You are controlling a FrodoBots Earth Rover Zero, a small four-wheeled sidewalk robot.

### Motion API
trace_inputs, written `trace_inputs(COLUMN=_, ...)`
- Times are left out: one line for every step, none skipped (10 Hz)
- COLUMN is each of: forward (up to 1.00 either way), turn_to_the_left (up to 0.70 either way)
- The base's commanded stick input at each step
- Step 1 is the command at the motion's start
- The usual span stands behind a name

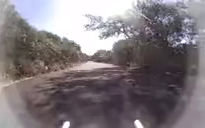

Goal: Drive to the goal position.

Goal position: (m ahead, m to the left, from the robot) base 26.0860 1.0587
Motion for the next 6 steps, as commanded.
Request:
trace_inputs(forward=0.85, turn_to_the_left=0.0)
trace_inputs(forward=0.85, turn_to_the_left=0.0)
trace_inputs(forward=0.85, turn_to_the_left=0.0)
trace_inputs(forward=0.85, turn_to_the_left=0.0)
trace_inputs(forward=0.85, turn_to_the_left=0.0)
trace_inputs(forward=0.85, turn_to_the_left=0.0)
